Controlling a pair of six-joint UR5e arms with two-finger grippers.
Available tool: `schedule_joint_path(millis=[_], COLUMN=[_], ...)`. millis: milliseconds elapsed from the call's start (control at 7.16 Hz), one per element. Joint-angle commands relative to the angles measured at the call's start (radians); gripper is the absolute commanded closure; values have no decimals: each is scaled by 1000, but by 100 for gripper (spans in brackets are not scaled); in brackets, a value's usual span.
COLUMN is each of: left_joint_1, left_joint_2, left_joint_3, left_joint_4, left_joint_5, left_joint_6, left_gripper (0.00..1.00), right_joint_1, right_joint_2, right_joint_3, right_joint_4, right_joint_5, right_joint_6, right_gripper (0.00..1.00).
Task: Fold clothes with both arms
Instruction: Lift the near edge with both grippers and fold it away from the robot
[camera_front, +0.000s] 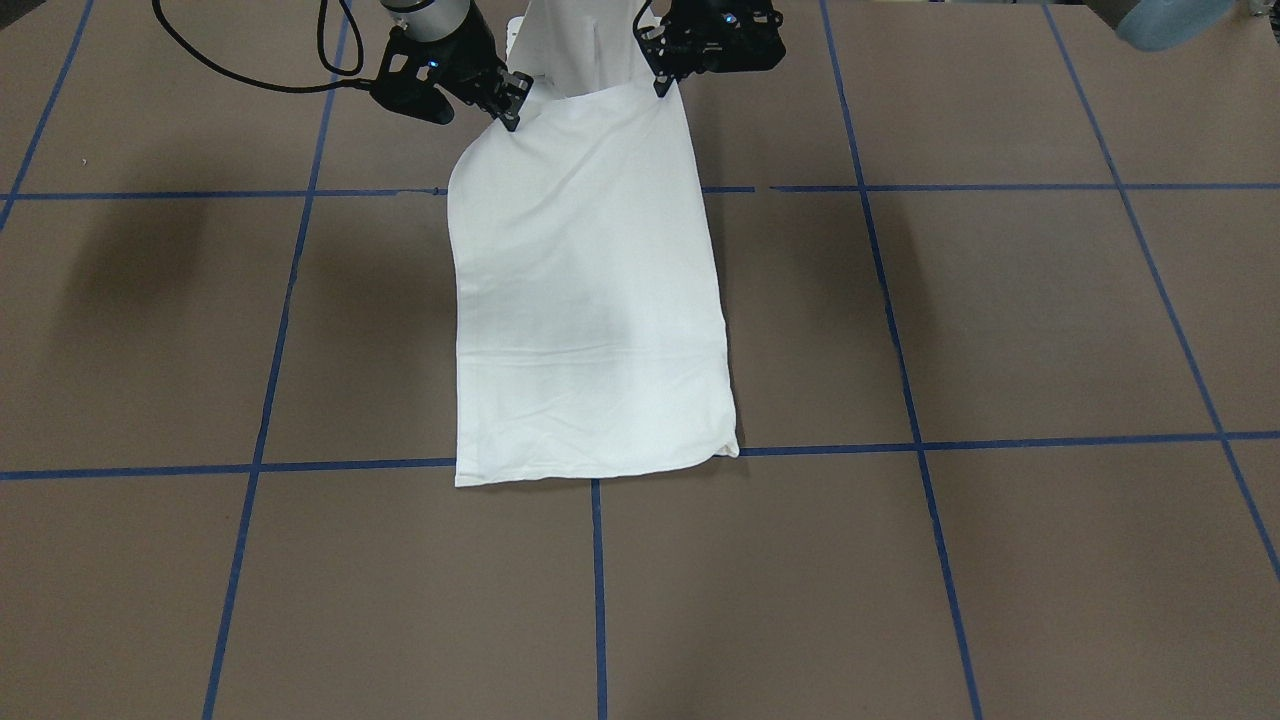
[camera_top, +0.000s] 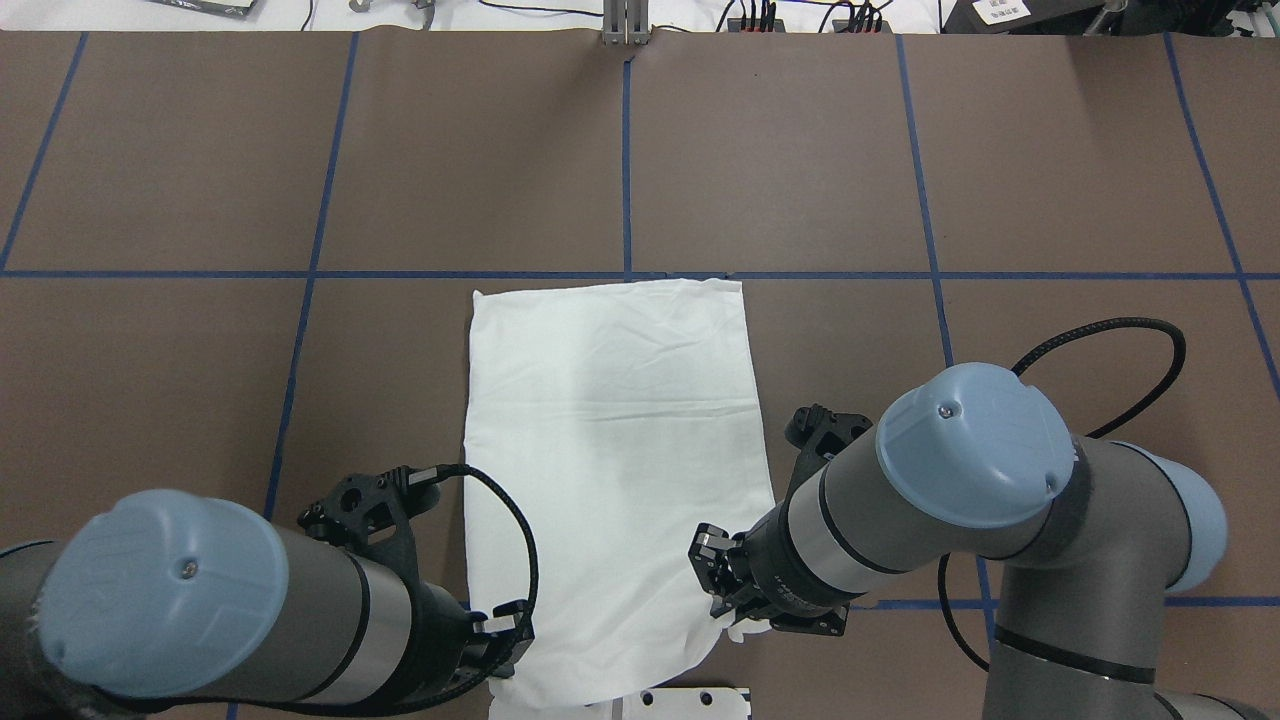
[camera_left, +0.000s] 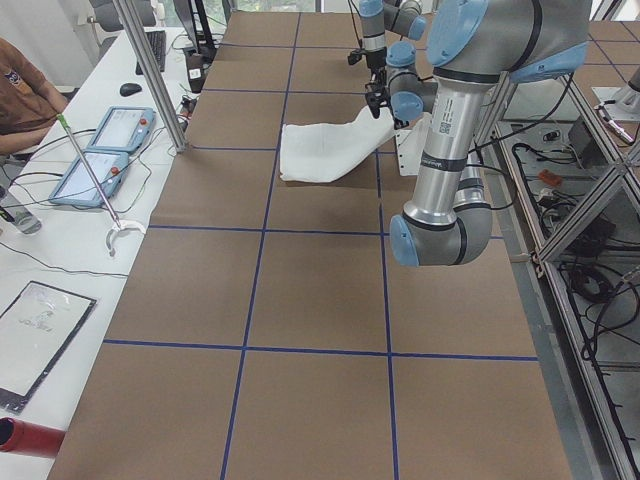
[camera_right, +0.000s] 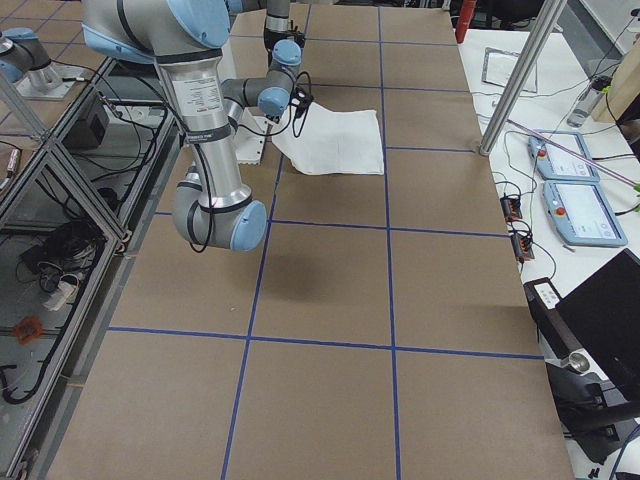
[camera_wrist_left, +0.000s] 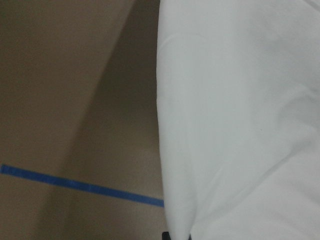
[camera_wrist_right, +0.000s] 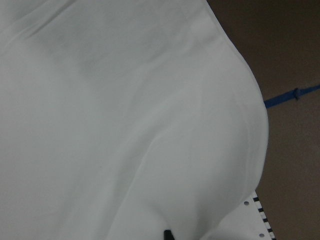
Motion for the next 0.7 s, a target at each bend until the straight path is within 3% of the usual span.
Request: schedule_joint_path(millis=[0, 279, 558], left_joint_1=[11, -102, -237], left_joint_2=[2, -7, -57], left_joint_3=[-34, -2, 115], left_joint_4=[27, 27, 14], left_joint_5=[-2, -2, -18], left_joint_6=[-16, -3, 30], left_gripper=[100, 100, 100], right_joint_1=[-18, 13, 124], right_joint_2=[17, 42, 103], right_joint_3=[-17, -44, -132], right_joint_4=[1, 1, 4], right_joint_5=[11, -151, -160], right_joint_6=[-22, -142, -287], right_gripper=[100, 100, 100])
